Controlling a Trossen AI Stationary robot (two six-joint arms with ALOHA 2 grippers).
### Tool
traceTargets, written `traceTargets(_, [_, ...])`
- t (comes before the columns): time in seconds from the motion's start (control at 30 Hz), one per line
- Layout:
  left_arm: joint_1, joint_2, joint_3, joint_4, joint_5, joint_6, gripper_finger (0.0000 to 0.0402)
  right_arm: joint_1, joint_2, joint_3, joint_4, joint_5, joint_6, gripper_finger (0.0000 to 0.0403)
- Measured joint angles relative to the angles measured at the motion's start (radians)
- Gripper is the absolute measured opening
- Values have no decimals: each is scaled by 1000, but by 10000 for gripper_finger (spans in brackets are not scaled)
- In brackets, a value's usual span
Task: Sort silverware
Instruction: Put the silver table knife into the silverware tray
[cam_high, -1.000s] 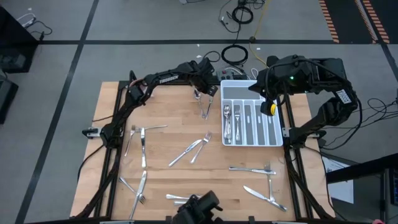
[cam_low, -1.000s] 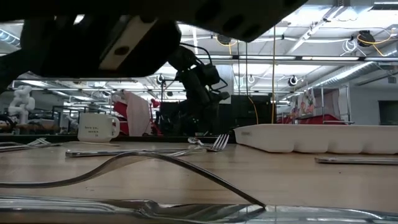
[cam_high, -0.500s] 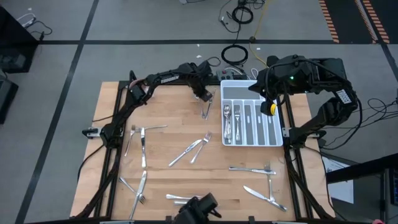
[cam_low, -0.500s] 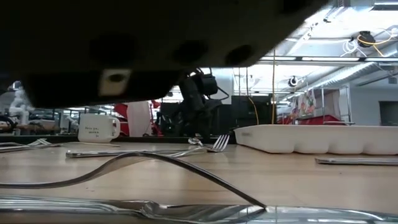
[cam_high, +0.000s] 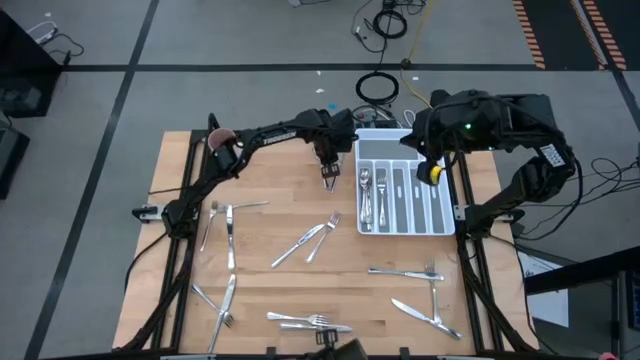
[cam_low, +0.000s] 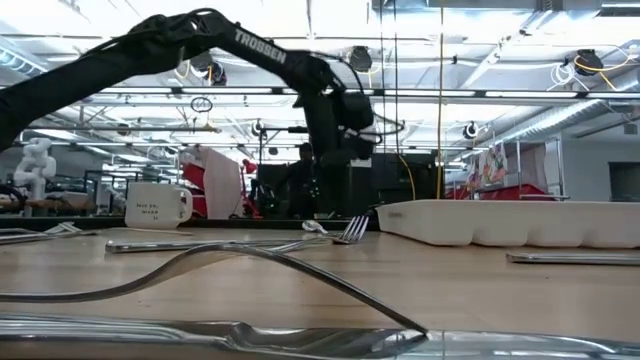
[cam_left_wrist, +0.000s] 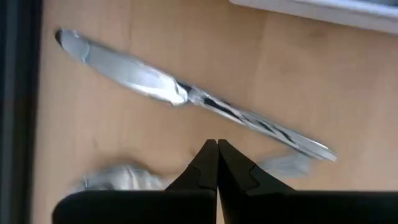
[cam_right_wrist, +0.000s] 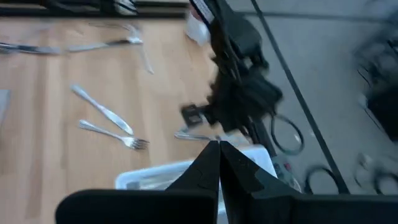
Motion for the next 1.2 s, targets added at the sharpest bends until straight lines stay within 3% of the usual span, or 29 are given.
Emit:
traceTargets(0.13, [-7,-74,26,-116,114,-99,0,-35,1,-158,1,192,134,0])
traceTargets(0.27, [-8,-246,28,-244,132,-162,0,-93,1,-433,102,198,277,0])
traceTargets(0.33, [-8,-356,28,-280,113,-190,0,-123,5,-591,256,146,280,0])
traceTargets(0.4, [-6,-479,28,-288,78,-242,0,-152,34,-726,474,-5,229,0])
traceTargets(0.5, [-6,-658,30,-289,43,-325,0,-181,127,-826,714,-167,227,0])
traceTargets(0.63, [-33,-846,30,-288,-58,-428,0,-224,317,-758,708,-178,219,0])
traceTargets(0.83, [-80,-1027,30,-293,-215,-552,0,-289,604,-465,524,-237,201,0])
traceTargets(1.07, [-99,-1101,28,-369,-250,-588,1,-370,853,-89,274,-281,204,0])
traceTargets(1.2, [-99,-1104,28,-429,-251,-588,7,-413,908,-7,226,-391,219,0])
